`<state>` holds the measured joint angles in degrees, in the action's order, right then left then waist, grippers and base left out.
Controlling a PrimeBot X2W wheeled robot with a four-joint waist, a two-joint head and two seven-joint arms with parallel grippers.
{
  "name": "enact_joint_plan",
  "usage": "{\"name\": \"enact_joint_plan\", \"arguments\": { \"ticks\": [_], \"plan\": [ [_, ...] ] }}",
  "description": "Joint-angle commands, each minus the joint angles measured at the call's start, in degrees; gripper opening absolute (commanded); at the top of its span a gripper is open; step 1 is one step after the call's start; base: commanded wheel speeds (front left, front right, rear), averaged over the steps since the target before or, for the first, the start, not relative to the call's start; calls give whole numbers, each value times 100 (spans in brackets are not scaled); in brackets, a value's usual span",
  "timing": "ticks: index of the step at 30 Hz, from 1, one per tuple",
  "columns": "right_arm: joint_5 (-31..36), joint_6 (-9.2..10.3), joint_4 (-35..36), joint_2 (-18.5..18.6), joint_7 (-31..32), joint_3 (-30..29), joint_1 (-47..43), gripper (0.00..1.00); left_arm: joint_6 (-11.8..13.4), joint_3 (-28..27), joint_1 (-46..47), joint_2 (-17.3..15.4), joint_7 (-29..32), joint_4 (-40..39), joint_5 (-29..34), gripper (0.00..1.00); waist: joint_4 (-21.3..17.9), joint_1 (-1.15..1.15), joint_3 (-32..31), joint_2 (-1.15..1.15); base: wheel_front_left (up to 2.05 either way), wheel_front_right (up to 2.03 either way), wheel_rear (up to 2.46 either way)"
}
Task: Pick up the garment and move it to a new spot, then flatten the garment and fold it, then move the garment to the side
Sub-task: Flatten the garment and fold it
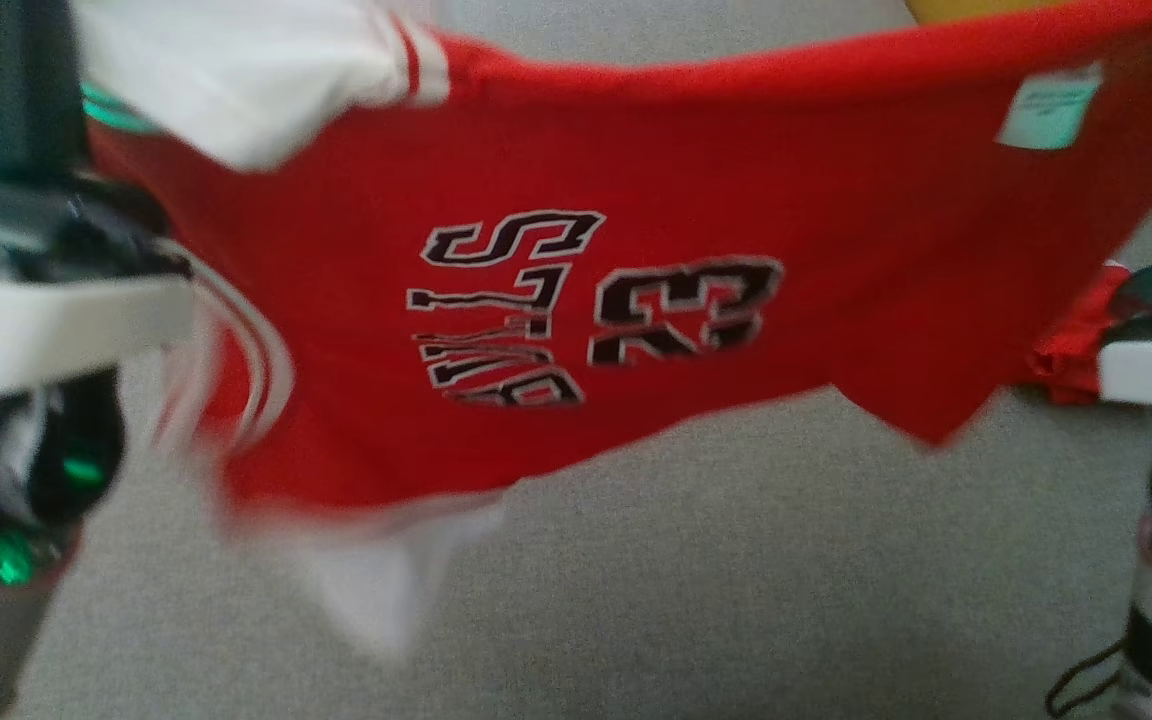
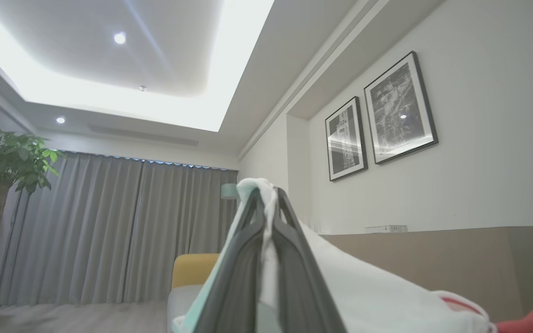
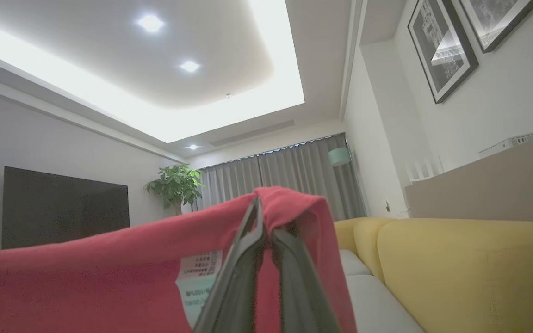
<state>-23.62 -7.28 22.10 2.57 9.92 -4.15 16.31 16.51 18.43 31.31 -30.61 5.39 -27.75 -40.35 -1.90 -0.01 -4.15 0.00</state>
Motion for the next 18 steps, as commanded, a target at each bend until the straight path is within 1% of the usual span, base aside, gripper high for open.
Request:
{"name": "enact_joint_plan", "arguments": {
  "ticks": [1,4,6,9,11,13,15,18],
  "plan": [
    [77,-21,346,31,163,53,387,0,-55,-322,599,-313,158,-129,50,0,-13,1,6,0,0,0,0],
    [177,-21,578,31,387,-75,552,0,-122,-275,981,-368,357,-68,52,0,-24,1,57,0,0,0,0],
    [214,-21,670,31,509,-156,636,0,-163,-203,1156,-342,471,11,10,0,-24,1,124,0,0,0,0],
    [242,-21,606,31,702,-169,692,0,-213,-67,1309,-275,605,239,-46,0,-19,1,285,0,0,0,0],
    [208,-21,415,31,798,-113,725,0,-241,22,1369,-214,655,473,-77,0,-7,1,442,0,0,0,0],
    [235,-21,198,31,887,-73,874,0,-284,118,1488,-188,754,690,-83,0,3,1,789,0,0,0,0],
    [358,-21,-118,31,925,-42,1168,0,-405,244,1723,-154,776,971,-17,0,17,1,1137,0,0,0,0],
    [603,-21,-735,58,914,98,1839,0,-593,396,2278,-79,774,1564,148,0,15,1,1639,0,0,0,0]
  ]
}}
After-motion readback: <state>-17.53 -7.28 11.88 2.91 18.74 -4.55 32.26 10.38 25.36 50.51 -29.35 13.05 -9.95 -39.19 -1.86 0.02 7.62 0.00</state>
